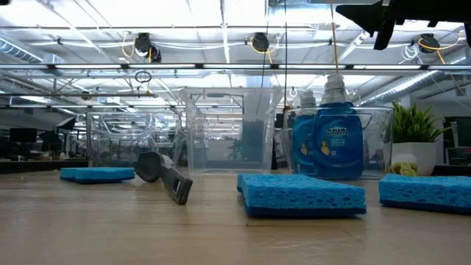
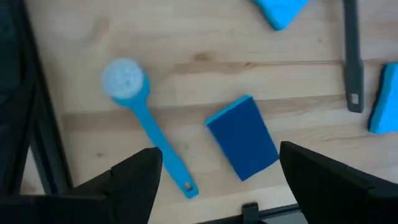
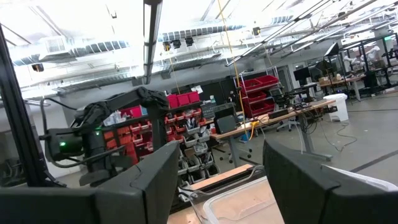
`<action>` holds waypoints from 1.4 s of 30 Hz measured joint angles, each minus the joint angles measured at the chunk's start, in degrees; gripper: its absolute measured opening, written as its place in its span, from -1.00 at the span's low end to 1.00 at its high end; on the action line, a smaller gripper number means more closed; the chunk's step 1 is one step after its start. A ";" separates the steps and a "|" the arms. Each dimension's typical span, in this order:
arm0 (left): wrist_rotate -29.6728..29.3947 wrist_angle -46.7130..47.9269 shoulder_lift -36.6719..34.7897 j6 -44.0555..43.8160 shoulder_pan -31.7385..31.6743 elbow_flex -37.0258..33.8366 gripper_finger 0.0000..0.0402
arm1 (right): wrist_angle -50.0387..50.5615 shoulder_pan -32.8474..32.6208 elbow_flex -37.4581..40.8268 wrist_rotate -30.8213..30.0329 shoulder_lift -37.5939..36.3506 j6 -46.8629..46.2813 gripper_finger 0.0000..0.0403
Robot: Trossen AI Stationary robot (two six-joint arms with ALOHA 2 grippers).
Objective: Pick & Place Kitchen Sink Supplies
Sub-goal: Put the blue dish brush into the white transparent bin
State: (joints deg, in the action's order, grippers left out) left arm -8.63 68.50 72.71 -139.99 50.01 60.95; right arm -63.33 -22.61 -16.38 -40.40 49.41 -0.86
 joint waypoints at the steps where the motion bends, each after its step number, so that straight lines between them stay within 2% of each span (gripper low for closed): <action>1: -0.17 0.28 0.00 -1.94 1.08 0.00 0.64 | -0.02 0.00 0.00 -0.02 -0.02 0.00 0.09; 4: -0.25 0.34 0.59 -6.44 3.09 -0.94 0.64 | -0.02 0.00 0.00 -0.02 0.00 0.00 0.08; 9: 1.55 -3.58 1.99 -7.20 3.14 -4.88 0.59 | -0.08 0.00 0.00 0.00 0.00 -0.27 0.09; 18: 5.95 -13.37 2.64 -8.01 3.15 -12.68 0.52 | -0.09 0.00 0.00 0.00 0.00 -10.88 0.08; 27: 7.11 -23.40 2.71 -8.25 3.38 -20.85 0.58 | -0.15 0.00 0.00 0.00 0.00 -10.47 0.09; 34: 7.09 -26.73 2.71 -7.95 3.37 -25.38 0.63 | -0.24 0.00 0.00 -0.01 -0.01 -10.47 0.08; 42: 6.54 -29.64 2.56 -7.07 3.31 -29.17 0.57 | -0.26 0.00 0.00 -0.02 -0.02 -10.47 0.07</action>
State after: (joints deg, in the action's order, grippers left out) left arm -2.09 38.85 75.26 -147.06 53.32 31.78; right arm -63.59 -22.61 -16.38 -40.42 49.39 -11.33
